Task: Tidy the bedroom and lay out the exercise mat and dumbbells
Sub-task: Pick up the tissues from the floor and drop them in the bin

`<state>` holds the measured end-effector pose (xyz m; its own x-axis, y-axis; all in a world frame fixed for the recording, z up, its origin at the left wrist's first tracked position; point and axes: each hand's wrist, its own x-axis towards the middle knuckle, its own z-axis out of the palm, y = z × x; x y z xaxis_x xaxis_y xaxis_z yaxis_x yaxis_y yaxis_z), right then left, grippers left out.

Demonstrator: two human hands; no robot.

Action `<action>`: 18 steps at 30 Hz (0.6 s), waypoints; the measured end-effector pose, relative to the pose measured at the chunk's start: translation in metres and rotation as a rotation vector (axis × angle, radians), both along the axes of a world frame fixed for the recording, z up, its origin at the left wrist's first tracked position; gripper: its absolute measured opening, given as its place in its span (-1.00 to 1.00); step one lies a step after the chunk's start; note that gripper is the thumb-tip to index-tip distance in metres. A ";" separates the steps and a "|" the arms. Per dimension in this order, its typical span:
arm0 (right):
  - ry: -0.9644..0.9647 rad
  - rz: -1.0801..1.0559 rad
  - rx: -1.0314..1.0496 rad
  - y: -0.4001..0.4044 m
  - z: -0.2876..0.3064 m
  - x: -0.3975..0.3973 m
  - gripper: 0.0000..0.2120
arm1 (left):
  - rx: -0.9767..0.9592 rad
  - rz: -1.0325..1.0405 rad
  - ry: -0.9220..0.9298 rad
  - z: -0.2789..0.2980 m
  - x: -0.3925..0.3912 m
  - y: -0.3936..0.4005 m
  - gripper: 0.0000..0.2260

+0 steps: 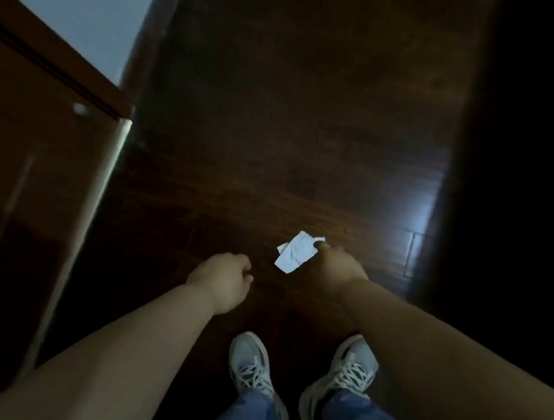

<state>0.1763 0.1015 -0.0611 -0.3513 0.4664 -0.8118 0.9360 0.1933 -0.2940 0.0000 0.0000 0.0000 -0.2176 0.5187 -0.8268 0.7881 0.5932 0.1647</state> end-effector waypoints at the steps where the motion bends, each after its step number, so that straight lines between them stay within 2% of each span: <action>1: 0.000 0.006 -0.005 -0.004 -0.030 -0.006 -0.48 | -0.014 -0.004 -0.012 -0.029 0.001 0.001 -0.68; 7: -0.041 0.048 0.066 -0.025 -0.186 -0.024 -0.37 | -0.045 0.023 -0.004 -0.171 -0.007 -0.002 -0.60; 10: -0.049 0.147 0.208 -0.023 -0.218 -0.027 -0.43 | -0.045 0.011 0.002 -0.202 -0.017 0.001 -0.59; 14: -0.007 -0.009 0.071 -0.004 -0.188 -0.021 -0.56 | -0.034 0.009 0.012 -0.182 -0.022 0.012 -0.56; 18: 0.052 -0.081 0.107 0.040 -0.081 0.000 -0.58 | -0.017 -0.019 0.036 -0.090 -0.008 0.050 -0.53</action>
<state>0.1763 0.1417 -0.1419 -0.3496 0.5775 -0.7377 0.9338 0.1506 -0.3247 -0.0076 0.0503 -0.0898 -0.2372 0.5090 -0.8274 0.8045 0.5803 0.1264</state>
